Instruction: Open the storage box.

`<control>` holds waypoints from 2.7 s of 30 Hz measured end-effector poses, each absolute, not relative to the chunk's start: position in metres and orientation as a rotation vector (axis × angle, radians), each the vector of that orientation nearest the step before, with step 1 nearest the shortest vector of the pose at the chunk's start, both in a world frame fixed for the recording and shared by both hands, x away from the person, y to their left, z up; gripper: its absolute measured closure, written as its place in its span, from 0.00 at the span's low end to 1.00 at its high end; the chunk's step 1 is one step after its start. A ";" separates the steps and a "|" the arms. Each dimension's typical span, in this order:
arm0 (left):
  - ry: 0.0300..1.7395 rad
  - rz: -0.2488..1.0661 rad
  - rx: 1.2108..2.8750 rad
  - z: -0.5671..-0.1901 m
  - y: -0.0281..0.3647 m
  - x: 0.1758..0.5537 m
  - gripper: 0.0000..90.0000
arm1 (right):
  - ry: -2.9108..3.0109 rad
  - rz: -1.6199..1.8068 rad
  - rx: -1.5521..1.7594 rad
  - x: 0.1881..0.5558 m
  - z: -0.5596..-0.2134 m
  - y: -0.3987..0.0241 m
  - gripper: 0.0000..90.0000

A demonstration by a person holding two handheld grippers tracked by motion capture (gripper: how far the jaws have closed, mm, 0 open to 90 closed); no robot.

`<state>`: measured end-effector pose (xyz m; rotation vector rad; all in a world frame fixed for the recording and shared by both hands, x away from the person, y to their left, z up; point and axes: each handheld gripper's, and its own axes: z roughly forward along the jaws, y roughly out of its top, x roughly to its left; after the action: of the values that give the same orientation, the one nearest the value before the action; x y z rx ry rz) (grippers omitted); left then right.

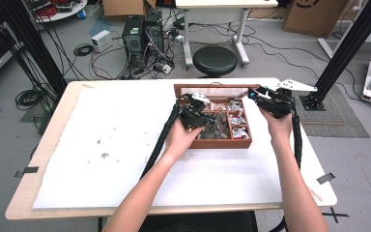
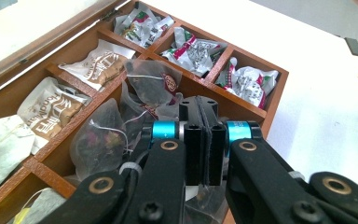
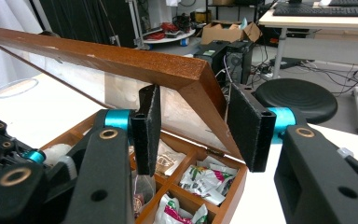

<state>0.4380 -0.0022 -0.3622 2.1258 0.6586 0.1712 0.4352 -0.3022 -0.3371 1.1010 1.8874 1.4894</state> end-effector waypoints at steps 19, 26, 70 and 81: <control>0.620 0.213 2.097 -0.335 0.032 0.421 0.99 | 1.873 1.490 1.112 0.436 -0.336 -0.301 0.62; 0.615 0.238 2.085 -0.325 0.050 0.415 0.99 | 1.866 1.495 1.115 0.437 -0.336 -0.301 0.62; 0.893 0.462 1.862 -0.295 0.202 0.426 0.99 | 1.841 1.506 1.138 0.450 -0.330 -0.298 0.62; 0.961 0.502 1.841 -0.302 0.221 0.437 0.99 | 1.839 1.510 1.140 0.450 -0.330 -0.299 0.62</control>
<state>0.4369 0.2214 -0.3016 1.8406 0.9613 0.5018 0.4498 -0.2985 -0.3300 1.1403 1.8391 1.5096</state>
